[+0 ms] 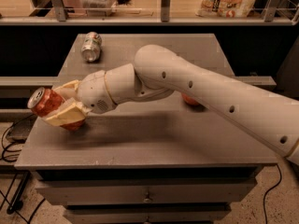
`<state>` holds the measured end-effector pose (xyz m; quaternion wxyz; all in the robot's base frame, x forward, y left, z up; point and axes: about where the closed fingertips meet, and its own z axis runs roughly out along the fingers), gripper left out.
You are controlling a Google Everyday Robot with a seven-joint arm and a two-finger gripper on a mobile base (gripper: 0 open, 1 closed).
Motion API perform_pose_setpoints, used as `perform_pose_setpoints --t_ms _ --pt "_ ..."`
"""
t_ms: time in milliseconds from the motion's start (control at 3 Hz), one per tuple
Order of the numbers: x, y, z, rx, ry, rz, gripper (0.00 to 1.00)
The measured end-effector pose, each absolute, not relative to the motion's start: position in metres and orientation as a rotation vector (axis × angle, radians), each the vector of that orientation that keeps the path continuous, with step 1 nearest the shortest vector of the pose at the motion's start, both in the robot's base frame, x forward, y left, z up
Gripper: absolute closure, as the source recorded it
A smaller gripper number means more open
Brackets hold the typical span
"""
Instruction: Place coke can upright
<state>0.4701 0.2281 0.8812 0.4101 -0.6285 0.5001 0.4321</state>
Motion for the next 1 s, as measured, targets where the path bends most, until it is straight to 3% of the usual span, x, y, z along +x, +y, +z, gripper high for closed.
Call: perform_pose_setpoints --t_ms 1000 --pt "0.482 0.208 0.894 -1.457 1.25 1.148 1.0"
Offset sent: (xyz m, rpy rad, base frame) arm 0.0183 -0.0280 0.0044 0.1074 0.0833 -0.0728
